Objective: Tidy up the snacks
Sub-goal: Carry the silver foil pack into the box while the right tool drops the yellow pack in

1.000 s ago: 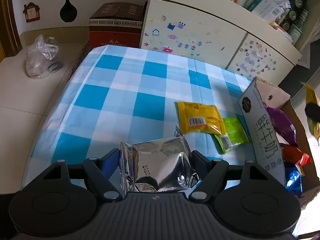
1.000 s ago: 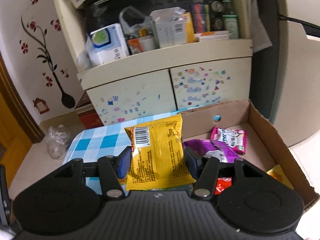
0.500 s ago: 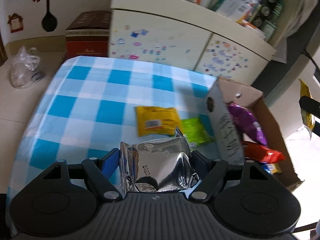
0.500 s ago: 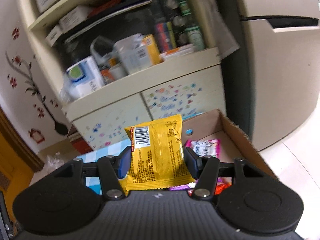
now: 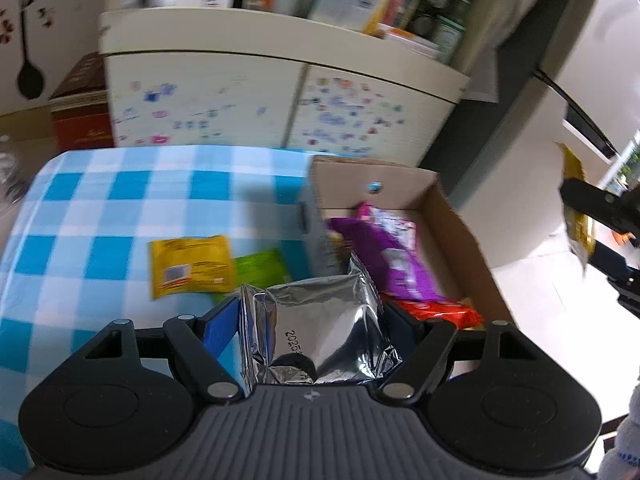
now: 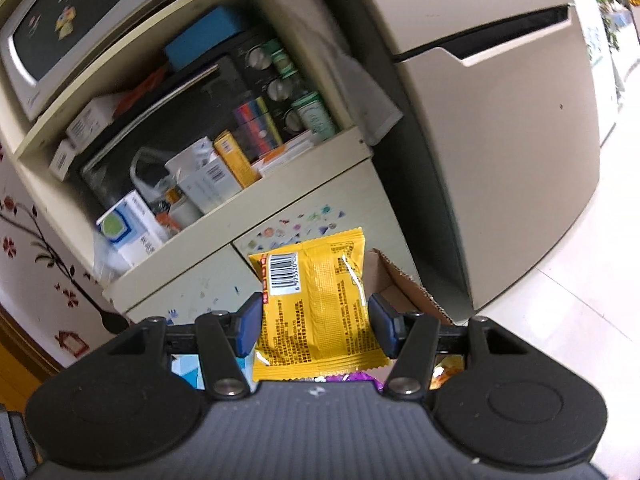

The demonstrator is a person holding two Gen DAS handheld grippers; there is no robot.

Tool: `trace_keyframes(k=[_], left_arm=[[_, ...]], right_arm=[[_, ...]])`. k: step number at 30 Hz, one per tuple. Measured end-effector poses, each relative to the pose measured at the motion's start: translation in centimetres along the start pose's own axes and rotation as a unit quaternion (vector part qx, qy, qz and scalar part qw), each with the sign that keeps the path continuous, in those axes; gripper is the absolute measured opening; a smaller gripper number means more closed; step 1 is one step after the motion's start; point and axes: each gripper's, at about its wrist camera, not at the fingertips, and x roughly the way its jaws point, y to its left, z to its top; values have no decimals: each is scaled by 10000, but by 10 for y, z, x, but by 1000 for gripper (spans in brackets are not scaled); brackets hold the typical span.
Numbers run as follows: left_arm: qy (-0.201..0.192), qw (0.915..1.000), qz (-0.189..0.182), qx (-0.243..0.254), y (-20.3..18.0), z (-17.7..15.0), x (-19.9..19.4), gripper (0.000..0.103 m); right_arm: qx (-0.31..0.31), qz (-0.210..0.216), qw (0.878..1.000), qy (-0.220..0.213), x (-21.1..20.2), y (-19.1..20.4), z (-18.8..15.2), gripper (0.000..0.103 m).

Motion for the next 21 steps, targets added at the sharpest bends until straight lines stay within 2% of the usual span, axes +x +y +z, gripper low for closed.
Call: trace_keyframes(k=[10, 15, 19, 21], left_arm=[[-41, 9992, -222, 338, -50, 21, 23, 81], [-25, 9994, -254, 251, -62, 34, 43, 82], [98, 9997, -182, 150, -66, 42, 54, 88], [63, 9995, -258, 174, -64, 43, 51, 92]], right_arm=[[431, -115, 9990, 41, 5, -13, 5, 57], [643, -189, 9977, 82, 13, -18, 6, 57], [926, -184, 9954, 135, 26, -22, 6, 60], [1032, -146, 9944, 186, 31, -24, 5, 62]])
